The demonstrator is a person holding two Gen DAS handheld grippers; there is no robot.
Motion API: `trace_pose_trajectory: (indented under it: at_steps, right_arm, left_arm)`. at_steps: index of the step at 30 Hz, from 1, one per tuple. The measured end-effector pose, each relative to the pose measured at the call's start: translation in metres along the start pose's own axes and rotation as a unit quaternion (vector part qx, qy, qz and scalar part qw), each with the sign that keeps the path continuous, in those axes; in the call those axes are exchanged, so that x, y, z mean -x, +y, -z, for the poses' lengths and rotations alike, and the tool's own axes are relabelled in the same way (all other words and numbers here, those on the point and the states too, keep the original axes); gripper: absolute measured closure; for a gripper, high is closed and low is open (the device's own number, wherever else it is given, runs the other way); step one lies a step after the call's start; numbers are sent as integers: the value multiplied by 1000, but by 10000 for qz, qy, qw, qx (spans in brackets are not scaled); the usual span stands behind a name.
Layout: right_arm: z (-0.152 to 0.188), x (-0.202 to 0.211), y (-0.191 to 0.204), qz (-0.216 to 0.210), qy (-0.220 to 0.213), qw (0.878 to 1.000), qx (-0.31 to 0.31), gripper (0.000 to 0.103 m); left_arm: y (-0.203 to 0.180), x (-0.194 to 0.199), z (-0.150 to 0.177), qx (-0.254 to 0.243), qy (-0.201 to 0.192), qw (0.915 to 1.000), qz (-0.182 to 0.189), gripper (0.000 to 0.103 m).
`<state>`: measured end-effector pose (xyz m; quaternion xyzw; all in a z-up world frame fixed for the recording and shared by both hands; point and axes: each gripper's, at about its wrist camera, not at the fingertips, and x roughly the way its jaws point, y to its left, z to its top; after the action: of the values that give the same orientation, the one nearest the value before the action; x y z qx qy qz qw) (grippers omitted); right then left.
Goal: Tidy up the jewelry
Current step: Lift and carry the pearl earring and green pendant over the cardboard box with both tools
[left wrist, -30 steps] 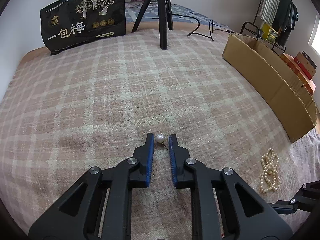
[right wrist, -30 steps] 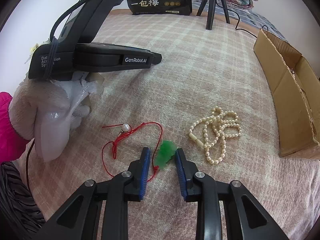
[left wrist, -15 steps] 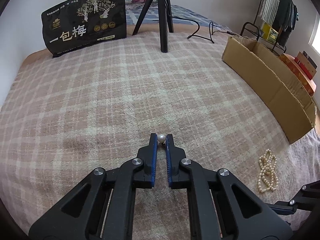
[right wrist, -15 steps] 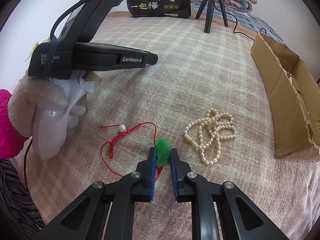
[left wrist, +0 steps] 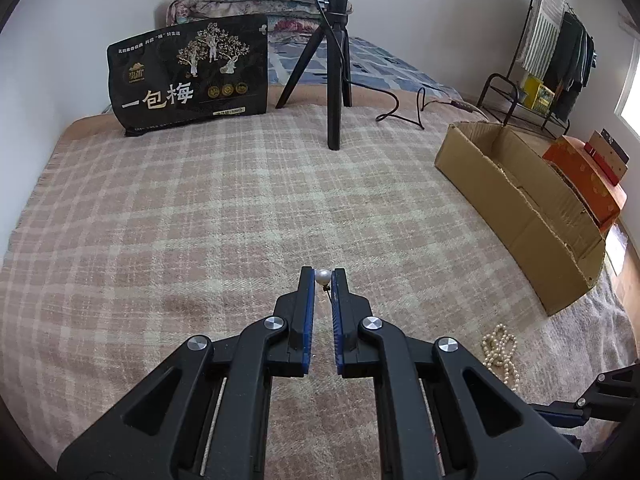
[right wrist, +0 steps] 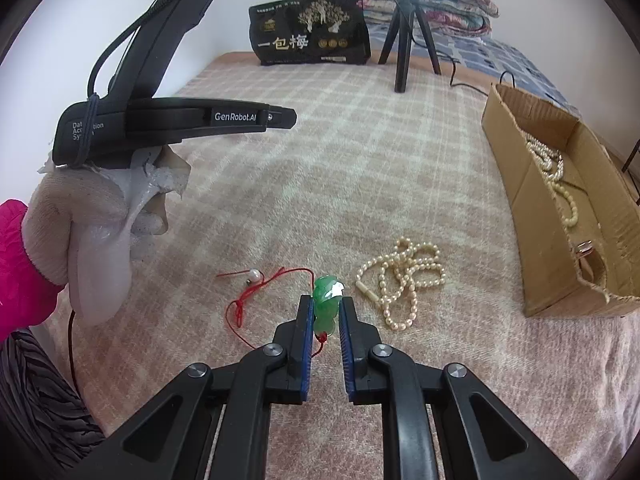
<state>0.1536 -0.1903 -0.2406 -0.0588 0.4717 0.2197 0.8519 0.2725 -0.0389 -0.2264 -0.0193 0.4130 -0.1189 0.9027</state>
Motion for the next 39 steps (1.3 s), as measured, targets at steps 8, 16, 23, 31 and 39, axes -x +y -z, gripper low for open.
trace_pose_trajectory:
  at_steps: [8,16,23,31,39]
  right_arm:
    - [-12,27,-2,22,-366,9993,-43,92]
    - [-20,52,-10,90,-697,9975,-88,92]
    - [-28,84,-26,209,-1095,9935,-233,92]
    - [-41,115,-56,388,-1498,9866,-522,92]
    - [-54,138,-97,652,-1836,9767,-903,92]
  left_arm:
    - [2,23,-12,184,-200,9996,118,97]
    - [-7,37,-17,205,-297,9991,238,97]
    - [-22,47,-24,199,-416,9981,406,97]
    - [-43,54,-33,125,-520,9970,557,97]
    - [-66,54,-45,98,-545,9958,729,97]
